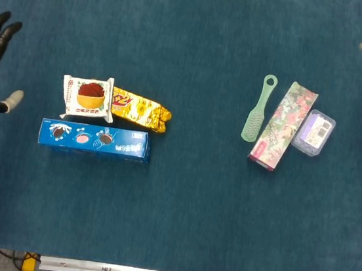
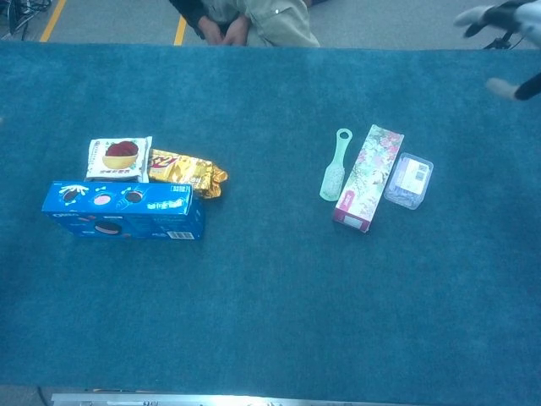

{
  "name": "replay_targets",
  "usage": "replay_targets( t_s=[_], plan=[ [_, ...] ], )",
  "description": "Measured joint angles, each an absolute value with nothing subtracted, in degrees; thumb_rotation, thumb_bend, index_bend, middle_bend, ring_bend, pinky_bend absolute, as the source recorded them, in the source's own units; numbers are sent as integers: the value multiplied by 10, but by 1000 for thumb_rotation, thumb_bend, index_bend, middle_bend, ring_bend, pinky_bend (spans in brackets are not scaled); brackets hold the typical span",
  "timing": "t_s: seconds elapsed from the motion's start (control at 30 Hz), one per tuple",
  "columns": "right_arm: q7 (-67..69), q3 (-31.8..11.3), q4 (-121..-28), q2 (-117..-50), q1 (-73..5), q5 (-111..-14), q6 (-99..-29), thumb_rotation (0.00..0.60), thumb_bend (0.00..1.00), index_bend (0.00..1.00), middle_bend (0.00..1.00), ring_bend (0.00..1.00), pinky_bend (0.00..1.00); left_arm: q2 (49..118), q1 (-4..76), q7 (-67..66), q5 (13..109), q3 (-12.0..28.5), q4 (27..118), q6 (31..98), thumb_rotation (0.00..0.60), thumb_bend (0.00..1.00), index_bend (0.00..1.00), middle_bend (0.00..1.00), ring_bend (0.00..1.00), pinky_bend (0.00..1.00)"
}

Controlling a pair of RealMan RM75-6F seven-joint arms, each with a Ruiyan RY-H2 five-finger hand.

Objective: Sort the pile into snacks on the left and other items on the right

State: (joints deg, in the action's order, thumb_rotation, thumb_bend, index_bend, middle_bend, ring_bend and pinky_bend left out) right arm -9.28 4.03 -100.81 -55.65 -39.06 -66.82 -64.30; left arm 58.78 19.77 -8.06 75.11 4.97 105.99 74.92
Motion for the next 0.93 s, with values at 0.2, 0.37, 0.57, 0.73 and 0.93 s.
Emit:
replay_targets(
  t_s=[0.2, 0.37, 0.57, 0.73, 0.93],
  plan=[
    [-98, 38, -1008, -563, -301, -714, -784, 600, 313, 97, 252, 160, 227, 598, 165, -85, 771, 47, 1058, 805, 600, 222, 62, 19, 0, 0],
    [-96, 43, -1003, -570, -223, -754, -863, 600, 309, 99, 255, 160, 227, 604, 131, -83, 795, 34, 1060, 845, 600, 223, 67, 21, 0, 0],
    [-89, 52, -1004, -567, -163, -782, -898, 600, 295, 99, 256, 160, 227, 596, 95, -83, 831, 8, 1072, 878, 600, 223, 71, 20, 0, 0],
    [-88, 54, -1004, -563, -146, -795, -889, 600, 293, 99, 256, 161, 227, 575, 73, -83, 849, -11, 1087, 884, 600, 223, 73, 19, 0, 0],
    [-88, 42, -1004, -559, -134, -799, -875, 600, 293, 99, 256, 160, 227, 571, 63, -74, 854, -12, 1087, 886, 600, 223, 73, 19, 0, 0]
  ],
)
